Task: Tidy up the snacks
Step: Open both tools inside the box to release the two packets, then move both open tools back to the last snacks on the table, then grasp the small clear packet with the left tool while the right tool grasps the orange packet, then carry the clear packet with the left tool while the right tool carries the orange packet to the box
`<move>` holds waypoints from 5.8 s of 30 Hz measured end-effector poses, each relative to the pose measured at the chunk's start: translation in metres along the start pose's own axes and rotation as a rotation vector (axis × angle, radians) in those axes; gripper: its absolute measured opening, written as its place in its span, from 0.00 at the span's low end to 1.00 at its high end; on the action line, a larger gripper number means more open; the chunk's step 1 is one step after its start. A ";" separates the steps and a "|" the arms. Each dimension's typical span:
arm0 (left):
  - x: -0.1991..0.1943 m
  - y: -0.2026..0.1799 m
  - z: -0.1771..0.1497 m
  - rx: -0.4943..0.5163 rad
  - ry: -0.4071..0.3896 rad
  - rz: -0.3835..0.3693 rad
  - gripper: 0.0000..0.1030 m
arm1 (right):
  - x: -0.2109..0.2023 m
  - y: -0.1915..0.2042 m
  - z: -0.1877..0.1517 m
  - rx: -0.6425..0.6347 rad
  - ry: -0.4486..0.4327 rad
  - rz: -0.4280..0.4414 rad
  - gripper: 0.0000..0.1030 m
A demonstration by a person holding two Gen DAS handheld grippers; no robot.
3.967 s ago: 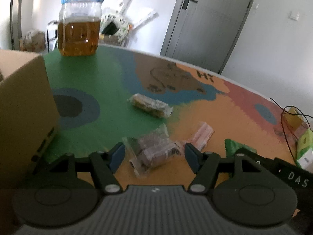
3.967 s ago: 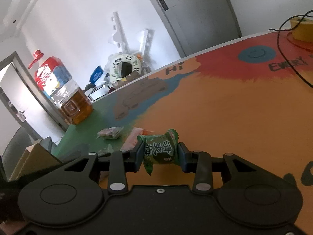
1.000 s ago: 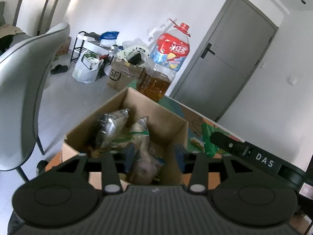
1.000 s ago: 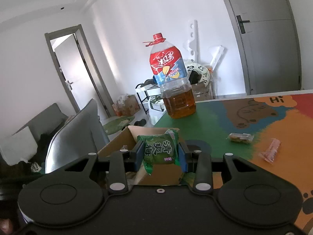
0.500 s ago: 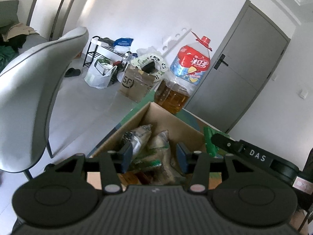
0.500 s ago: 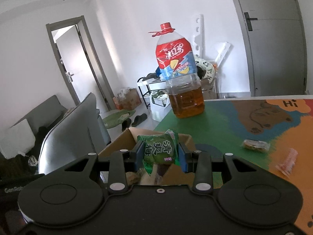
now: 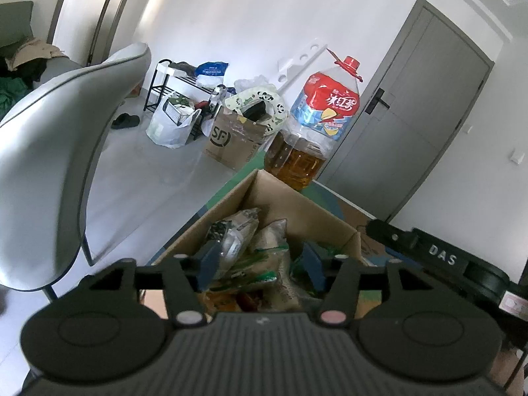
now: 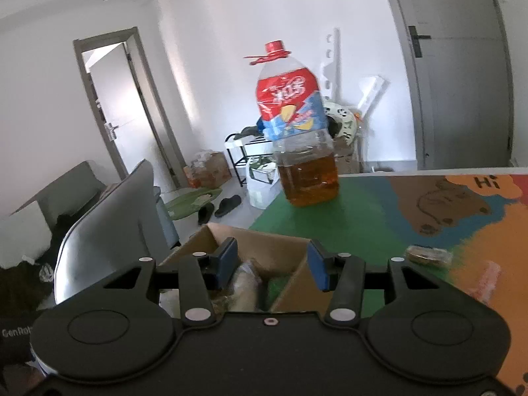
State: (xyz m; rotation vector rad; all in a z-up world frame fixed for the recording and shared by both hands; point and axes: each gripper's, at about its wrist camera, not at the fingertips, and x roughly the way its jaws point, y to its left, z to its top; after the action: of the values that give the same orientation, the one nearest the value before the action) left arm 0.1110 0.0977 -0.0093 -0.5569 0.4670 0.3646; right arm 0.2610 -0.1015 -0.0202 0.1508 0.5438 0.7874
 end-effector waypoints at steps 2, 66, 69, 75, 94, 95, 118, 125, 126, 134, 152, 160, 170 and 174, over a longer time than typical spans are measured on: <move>-0.002 -0.004 -0.002 0.008 -0.009 0.004 0.67 | -0.003 -0.006 0.000 0.013 0.002 -0.005 0.51; 0.151 -0.207 -0.049 0.236 0.102 -0.010 0.50 | 0.021 -0.202 -0.007 0.306 0.149 -0.250 0.52; 0.160 -0.206 -0.048 0.230 0.114 -0.006 0.50 | 0.027 -0.205 -0.011 0.311 0.158 -0.243 0.52; 0.172 -0.201 -0.052 0.222 0.138 0.001 0.50 | 0.039 -0.200 -0.021 0.252 0.166 -0.271 0.23; 0.220 -0.214 -0.071 0.279 0.167 0.073 0.77 | 0.022 -0.238 -0.024 0.380 0.107 -0.274 0.19; 0.223 -0.216 -0.071 0.281 0.165 0.084 0.77 | 0.021 -0.240 -0.024 0.385 0.102 -0.277 0.19; 0.240 -0.225 -0.088 0.337 0.157 0.149 0.24 | 0.015 -0.248 -0.023 0.416 0.096 -0.277 0.19; 0.225 -0.215 -0.087 0.305 0.180 0.099 0.19 | 0.015 -0.244 -0.022 0.400 0.095 -0.279 0.19; 0.222 -0.215 -0.087 0.305 0.181 0.093 0.19 | 0.015 -0.244 -0.022 0.398 0.093 -0.278 0.19; 0.187 -0.214 -0.081 0.291 0.163 0.036 0.18 | 0.004 -0.233 -0.015 0.356 0.051 -0.268 0.19; 0.094 -0.193 -0.033 0.298 0.054 -0.087 0.18 | -0.019 -0.182 -0.001 0.274 -0.012 -0.218 0.19; 0.070 -0.159 -0.018 0.268 0.028 -0.072 0.18 | -0.023 -0.155 0.004 0.243 -0.027 -0.188 0.19; 0.049 -0.107 -0.005 0.220 0.014 -0.030 0.18 | -0.021 -0.110 0.010 0.193 -0.032 -0.134 0.19; 0.043 -0.087 0.000 0.193 0.017 -0.018 0.18 | -0.019 -0.093 0.011 0.174 -0.032 -0.107 0.19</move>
State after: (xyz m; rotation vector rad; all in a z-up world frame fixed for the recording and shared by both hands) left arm 0.1859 0.0376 0.0050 -0.3771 0.5075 0.2937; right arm 0.3149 -0.1792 -0.0335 0.2922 0.5858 0.6318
